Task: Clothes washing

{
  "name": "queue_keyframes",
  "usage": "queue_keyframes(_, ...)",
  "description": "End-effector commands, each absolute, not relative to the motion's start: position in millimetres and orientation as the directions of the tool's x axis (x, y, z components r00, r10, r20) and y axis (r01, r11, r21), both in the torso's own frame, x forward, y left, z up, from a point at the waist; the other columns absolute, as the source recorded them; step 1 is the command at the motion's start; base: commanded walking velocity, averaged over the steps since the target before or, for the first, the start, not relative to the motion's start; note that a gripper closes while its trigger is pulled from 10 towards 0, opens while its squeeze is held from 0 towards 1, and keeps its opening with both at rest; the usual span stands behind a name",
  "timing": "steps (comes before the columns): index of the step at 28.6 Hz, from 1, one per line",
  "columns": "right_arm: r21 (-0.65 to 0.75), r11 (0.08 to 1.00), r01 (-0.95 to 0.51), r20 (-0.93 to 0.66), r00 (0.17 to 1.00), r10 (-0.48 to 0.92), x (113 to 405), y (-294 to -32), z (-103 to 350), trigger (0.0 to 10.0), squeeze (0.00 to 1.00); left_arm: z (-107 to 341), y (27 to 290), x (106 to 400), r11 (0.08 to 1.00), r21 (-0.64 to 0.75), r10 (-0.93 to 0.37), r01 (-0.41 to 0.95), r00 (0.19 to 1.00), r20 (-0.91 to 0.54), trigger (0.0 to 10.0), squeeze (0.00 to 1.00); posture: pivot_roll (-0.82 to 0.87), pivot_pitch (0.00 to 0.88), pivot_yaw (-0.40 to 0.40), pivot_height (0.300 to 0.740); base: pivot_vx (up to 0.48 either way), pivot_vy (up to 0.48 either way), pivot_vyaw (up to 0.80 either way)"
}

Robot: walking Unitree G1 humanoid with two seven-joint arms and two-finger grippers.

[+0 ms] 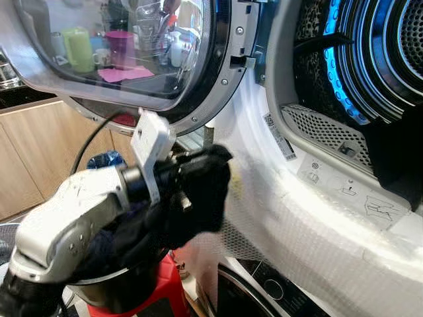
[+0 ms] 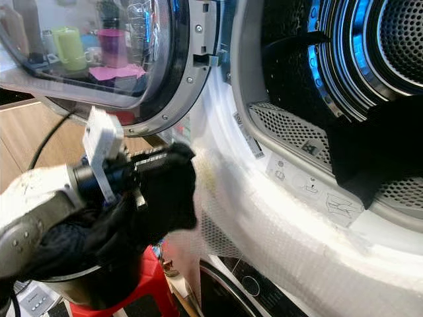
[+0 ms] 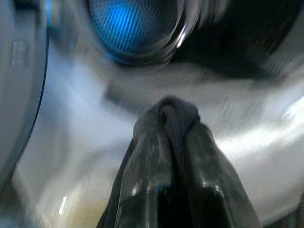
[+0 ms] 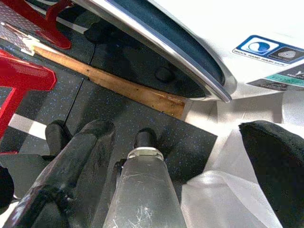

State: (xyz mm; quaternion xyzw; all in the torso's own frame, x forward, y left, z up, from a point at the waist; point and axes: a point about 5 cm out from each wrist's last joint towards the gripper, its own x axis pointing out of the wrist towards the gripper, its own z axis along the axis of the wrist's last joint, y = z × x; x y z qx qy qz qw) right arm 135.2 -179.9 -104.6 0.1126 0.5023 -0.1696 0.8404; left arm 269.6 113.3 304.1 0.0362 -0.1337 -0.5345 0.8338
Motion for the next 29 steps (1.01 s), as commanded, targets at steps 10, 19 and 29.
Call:
queue_keyframes(10,0.028,0.904,0.427,-0.884,0.433,-0.177,137,-181,-104,10.0,0.0,342,96,264,0.2,0.159,-0.946,0.967,0.149,0.287,0.0,0.0,0.45,0.001,-0.074,0.74,0.0,0.0,0.0)
queue_keyframes(19,0.036,0.891,0.453,-0.885,0.428,-0.182,133,-179,-105,10.0,0.0,269,86,266,0.102,-0.068,-0.989,0.992,0.109,0.1,0.0,0.0,0.4,0.004,-0.047,0.74,0.0,0.0,0.0)
queue_keyframes(29,0.005,0.895,0.446,-0.88,0.427,-0.209,116,-195,-108,10.0,0.0,188,101,272,0.329,-0.123,-0.941,0.936,0.315,-0.12,0.0,0.0,0.35,0.042,-0.044,0.74,0.0,0.0,0.0)
